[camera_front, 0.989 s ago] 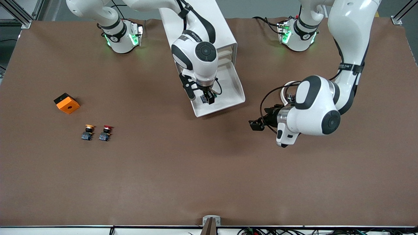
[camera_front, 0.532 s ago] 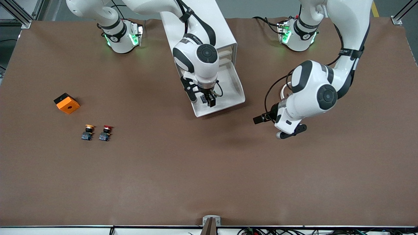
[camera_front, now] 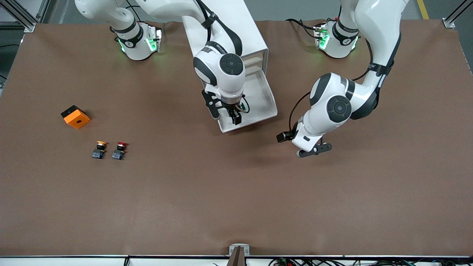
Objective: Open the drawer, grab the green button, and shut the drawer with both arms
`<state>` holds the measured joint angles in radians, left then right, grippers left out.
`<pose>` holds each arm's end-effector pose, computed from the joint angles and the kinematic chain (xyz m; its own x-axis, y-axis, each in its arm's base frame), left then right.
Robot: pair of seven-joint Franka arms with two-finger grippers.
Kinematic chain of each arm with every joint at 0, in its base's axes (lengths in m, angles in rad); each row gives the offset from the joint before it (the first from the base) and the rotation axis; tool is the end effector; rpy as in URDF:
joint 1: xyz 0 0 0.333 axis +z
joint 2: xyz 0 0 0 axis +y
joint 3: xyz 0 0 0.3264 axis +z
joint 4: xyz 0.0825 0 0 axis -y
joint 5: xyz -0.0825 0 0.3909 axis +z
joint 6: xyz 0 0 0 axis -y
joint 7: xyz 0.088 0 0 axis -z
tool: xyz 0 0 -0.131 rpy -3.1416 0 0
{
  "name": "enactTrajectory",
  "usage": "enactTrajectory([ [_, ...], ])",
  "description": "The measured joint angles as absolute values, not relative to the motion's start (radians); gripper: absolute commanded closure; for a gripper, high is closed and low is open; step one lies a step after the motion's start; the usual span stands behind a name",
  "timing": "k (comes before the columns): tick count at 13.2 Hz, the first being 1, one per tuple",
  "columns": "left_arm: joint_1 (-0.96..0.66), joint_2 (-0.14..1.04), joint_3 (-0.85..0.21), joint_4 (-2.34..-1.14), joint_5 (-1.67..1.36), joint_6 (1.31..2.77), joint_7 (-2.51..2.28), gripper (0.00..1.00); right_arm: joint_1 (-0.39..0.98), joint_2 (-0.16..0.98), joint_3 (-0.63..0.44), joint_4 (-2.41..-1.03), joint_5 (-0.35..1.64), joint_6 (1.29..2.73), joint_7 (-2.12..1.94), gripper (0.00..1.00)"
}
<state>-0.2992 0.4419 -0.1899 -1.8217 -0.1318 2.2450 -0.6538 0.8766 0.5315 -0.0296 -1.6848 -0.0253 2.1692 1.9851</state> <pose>0.5778 -0.3063 0.2795 0.9593 0.2518 -0.1281 0.2680 -0.9546 0.1304 0.4502 0.5099 0.2685 0.4361 -0.8984 0.0512 -0.8999 -0.4352 0.0291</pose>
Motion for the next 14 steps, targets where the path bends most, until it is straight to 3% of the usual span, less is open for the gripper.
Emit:
enactTrajectory([
  [14, -0.324, 0.485, -0.190, -1.782, -0.102, 2.246, -0.708, 0.00, 0.875, 0.573, -0.027, -1.685, -0.025, 2.201, 1.971, 0.01],
])
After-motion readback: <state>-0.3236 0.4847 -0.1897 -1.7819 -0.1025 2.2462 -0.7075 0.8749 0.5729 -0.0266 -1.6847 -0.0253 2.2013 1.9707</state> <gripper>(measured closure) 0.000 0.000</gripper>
